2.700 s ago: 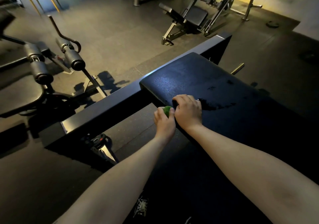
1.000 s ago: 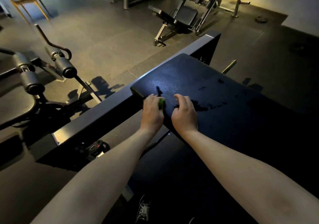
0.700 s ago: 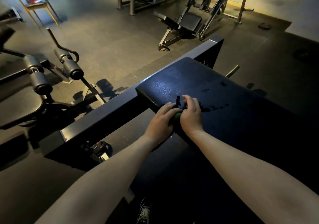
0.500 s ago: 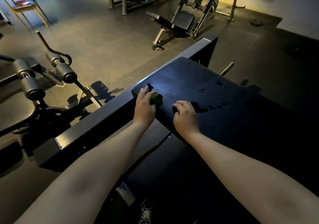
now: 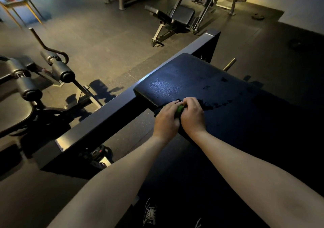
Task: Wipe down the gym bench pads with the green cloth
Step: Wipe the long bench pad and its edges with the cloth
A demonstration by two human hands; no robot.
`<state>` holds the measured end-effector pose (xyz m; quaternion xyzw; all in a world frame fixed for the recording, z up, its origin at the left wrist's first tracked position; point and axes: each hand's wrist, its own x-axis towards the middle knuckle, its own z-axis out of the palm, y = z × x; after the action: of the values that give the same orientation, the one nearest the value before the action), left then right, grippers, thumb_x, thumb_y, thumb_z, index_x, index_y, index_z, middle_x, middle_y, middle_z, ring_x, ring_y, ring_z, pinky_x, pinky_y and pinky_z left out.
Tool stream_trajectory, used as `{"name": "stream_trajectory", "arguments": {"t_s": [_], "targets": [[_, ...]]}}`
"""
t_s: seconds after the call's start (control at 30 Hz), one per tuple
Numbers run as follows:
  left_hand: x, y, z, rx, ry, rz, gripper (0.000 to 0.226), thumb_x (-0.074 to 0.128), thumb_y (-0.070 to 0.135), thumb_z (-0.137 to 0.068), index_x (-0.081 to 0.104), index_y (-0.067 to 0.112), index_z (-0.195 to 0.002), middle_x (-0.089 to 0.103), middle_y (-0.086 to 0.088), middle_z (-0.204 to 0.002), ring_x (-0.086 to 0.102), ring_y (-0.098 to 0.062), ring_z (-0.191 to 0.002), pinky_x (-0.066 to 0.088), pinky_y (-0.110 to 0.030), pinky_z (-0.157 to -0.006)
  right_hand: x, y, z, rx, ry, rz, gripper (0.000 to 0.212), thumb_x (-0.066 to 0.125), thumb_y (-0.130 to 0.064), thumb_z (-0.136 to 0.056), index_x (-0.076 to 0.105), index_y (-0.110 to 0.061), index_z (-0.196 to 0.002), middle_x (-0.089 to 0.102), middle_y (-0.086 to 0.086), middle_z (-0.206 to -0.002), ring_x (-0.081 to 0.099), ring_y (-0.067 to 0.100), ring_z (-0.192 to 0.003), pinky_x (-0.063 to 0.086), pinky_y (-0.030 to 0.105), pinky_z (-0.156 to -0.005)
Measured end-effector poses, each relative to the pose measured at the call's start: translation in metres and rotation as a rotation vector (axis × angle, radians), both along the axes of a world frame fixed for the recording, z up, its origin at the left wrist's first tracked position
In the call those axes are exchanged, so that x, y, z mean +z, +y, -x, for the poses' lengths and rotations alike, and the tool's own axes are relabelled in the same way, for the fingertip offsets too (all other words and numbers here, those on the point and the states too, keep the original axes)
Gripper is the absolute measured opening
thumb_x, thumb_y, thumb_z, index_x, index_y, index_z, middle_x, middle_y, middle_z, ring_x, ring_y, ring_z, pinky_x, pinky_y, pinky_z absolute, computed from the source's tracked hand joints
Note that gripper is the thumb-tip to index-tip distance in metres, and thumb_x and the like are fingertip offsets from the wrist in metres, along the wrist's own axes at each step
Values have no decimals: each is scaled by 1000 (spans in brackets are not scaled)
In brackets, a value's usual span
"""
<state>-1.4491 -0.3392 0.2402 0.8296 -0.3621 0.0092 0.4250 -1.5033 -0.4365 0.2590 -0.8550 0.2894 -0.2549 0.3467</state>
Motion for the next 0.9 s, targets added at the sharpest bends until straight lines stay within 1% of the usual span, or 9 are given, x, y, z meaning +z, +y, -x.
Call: {"name": "stream_trajectory", "arguments": {"t_s": [0.13, 0.2, 0.27, 0.4, 0.47, 0.57, 0.63, 0.73, 0.9], "targets": [[-5, 22, -5, -15, 77, 121, 51, 56, -1, -79, 68, 12, -126, 60, -5, -136, 51, -15, -129, 33, -25, -115, -3, 6, 3, 161, 70, 218, 11, 50, -11, -89, 57, -13, -97, 58, 6, -102, 52, 27, -93, 40, 38, -74], [-9, 30, -19, 128, 124, 173, 44, 57, -2, -83, 67, 10, -124, 55, -8, -141, 46, -17, -133, 25, -18, -116, -10, 7, 1, 256, 153, 430, 23, 49, -19, -89, 59, -15, -109, 61, 4, -106, 55, 26, -100, 43, 41, -85], [-13, 35, -45, 357, 263, 226, 38, 59, 0, -91, 64, 8, -128, 50, -14, -146, 42, -24, -138, 22, -22, -117, -11, 10, -10, 255, 252, 559, 33, 47, -31, -92, 58, -18, -120, 61, 3, -110, 55, 27, -104, 40, 43, -90], [-10, 31, -106, 618, 580, 389, 39, 52, 25, -102, 56, 15, -139, 52, -9, -146, 46, -25, -137, 33, -40, -117, 3, 18, -50, 234, 403, 525, 38, 41, -41, -97, 52, -23, -128, 56, 4, -120, 48, 27, -110, 36, 44, -91], [-5, 24, -131, 698, 708, 500, 42, 50, 32, -102, 53, 19, -142, 57, -5, -140, 53, -23, -128, 40, -40, -113, -2, 19, -58, 227, 429, 562, 33, 39, -41, -97, 49, -25, -125, 50, 3, -120, 43, 25, -110, 32, 46, -96], [-12, 11, -160, 645, 889, 507, 57, 50, 47, -94, 43, 25, -146, 57, -13, -139, 55, -32, -126, 43, -48, -110, -11, 17, -59, 209, 391, 560, 33, 40, -41, -95, 49, -26, -123, 49, 3, -116, 43, 24, -106, 30, 48, -98], [-19, 9, -161, 616, 895, 426, 66, 47, 52, -91, 33, 29, -152, 52, -14, -144, 51, -35, -130, 41, -51, -111, -14, 17, -62, 188, 371, 568, 32, 42, -40, -93, 50, -26, -121, 50, 3, -113, 44, 24, -104, 31, 48, -96], [-16, 10, -145, 573, 790, 356, 59, 41, 38, -105, 21, 27, -159, 40, -7, -156, 41, -28, -140, 34, -45, -116, -17, 19, -64, 148, 340, 601, 32, 43, -40, -91, 53, -26, -118, 52, 2, -110, 46, 24, -101, 33, 48, -94], [-8, 13, -118, 596, 738, 247, 56, 39, 26, -108, 18, 26, -160, 49, -9, -150, 46, -32, -135, 36, -35, -108, -17, 19, -63, 126, 308, 579, 33, 47, -39, -89, 61, -26, -117, 57, 0, -103, 51, 23, -94, 38, 44, -88]]}}
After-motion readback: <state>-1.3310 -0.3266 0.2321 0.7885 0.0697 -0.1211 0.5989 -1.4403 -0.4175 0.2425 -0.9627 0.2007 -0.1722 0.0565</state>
